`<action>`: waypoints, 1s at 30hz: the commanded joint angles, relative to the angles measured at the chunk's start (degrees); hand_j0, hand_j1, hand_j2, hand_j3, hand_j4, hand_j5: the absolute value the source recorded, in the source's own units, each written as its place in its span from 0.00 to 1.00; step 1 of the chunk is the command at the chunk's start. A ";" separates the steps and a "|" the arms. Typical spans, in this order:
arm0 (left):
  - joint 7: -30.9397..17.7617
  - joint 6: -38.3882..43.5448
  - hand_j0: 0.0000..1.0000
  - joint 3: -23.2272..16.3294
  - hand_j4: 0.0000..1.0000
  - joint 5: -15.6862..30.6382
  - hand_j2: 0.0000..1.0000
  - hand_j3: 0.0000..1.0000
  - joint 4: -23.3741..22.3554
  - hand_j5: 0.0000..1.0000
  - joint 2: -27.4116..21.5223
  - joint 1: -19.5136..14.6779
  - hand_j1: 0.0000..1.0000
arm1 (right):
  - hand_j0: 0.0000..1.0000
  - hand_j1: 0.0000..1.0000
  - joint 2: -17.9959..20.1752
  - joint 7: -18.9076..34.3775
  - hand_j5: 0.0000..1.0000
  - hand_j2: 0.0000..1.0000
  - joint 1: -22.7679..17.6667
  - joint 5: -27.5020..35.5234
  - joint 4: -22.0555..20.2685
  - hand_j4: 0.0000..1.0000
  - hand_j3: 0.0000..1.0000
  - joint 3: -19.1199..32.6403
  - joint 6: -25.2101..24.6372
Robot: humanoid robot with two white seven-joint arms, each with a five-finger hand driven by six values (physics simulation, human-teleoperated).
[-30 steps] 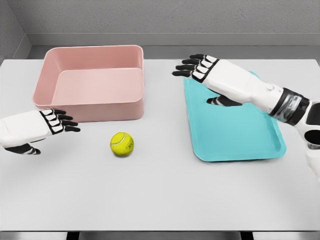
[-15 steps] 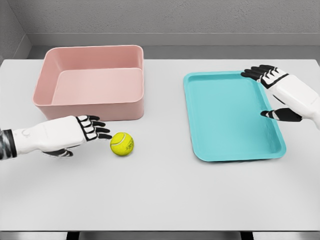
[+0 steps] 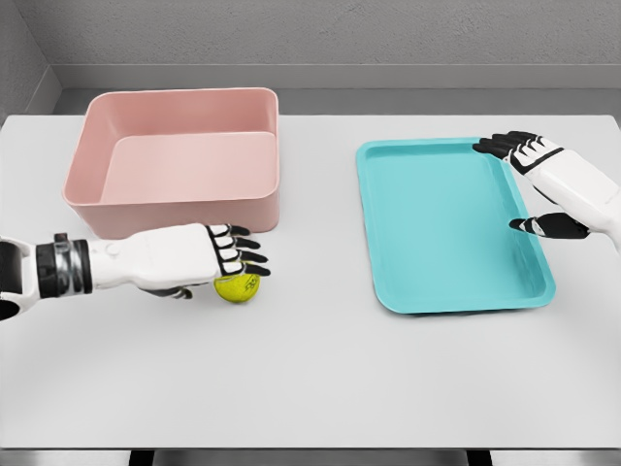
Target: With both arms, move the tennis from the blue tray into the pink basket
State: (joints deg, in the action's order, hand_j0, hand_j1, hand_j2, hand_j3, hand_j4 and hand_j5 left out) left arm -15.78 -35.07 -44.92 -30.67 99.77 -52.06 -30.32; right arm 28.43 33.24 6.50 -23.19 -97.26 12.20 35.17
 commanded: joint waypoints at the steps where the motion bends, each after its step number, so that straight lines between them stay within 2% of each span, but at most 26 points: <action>1: 0.05 0.07 1.00 -1.05 1.00 0.35 1.00 1.00 -0.01 1.00 0.12 -0.09 1.00 | 1.00 1.00 -0.04 -0.02 1.00 1.00 0.00 0.43 -0.04 1.00 1.00 0.01 -0.17; 5: 0.05 0.07 1.00 -1.49 1.00 0.35 1.00 1.00 -1.15 1.00 1.17 -0.97 1.00 | 1.00 1.00 0.05 -0.02 1.00 1.00 0.00 0.43 -0.04 1.00 1.00 0.01 -0.17; 7: 0.05 0.07 1.00 -3.42 1.00 0.35 1.00 1.00 -2.82 1.00 2.23 -3.08 1.00 | 1.00 1.00 0.05 -0.02 1.00 1.00 0.00 0.43 -0.04 1.00 1.00 0.01 -0.17; 10: -0.04 0.07 1.00 -4.30 1.00 0.08 1.00 1.00 -4.49 1.00 4.34 -3.78 1.00 | 1.00 1.00 0.05 -0.02 1.00 1.00 -0.09 0.51 -0.21 1.00 1.00 0.01 -0.17; 30: -0.39 0.07 1.00 -5.62 1.00 0.08 1.00 1.00 -7.39 1.00 5.48 -4.04 1.00 | 1.00 1.00 0.31 -0.02 1.00 1.00 -0.18 0.43 0.14 1.00 1.00 0.89 -0.17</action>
State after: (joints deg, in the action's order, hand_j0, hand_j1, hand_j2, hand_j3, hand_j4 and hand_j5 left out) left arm -16.20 -35.08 -50.42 -30.97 92.66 -46.56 -34.37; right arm 28.69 33.26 6.33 -23.18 -97.10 13.07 35.16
